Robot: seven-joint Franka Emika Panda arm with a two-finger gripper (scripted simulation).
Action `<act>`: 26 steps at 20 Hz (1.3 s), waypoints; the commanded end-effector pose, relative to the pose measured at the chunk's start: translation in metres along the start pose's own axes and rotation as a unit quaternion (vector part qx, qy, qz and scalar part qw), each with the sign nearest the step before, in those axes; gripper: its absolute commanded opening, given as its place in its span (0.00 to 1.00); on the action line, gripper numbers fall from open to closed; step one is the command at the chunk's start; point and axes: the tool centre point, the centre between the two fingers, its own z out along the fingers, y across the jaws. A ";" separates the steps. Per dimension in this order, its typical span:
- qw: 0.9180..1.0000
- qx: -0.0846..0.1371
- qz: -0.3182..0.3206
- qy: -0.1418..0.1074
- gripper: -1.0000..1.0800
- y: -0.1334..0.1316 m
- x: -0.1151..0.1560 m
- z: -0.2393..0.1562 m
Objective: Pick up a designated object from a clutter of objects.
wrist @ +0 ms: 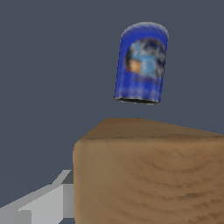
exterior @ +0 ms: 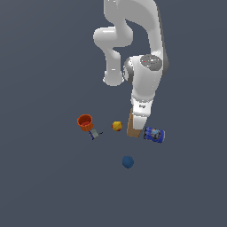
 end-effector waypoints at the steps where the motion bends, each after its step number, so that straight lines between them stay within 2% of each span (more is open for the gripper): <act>1: 1.000 0.000 0.000 0.000 0.00 0.000 0.000 0.000; 12: 1.000 0.000 0.000 0.000 0.00 0.016 0.005 -0.032; 26: 1.000 0.000 0.000 0.000 0.00 0.070 0.022 -0.134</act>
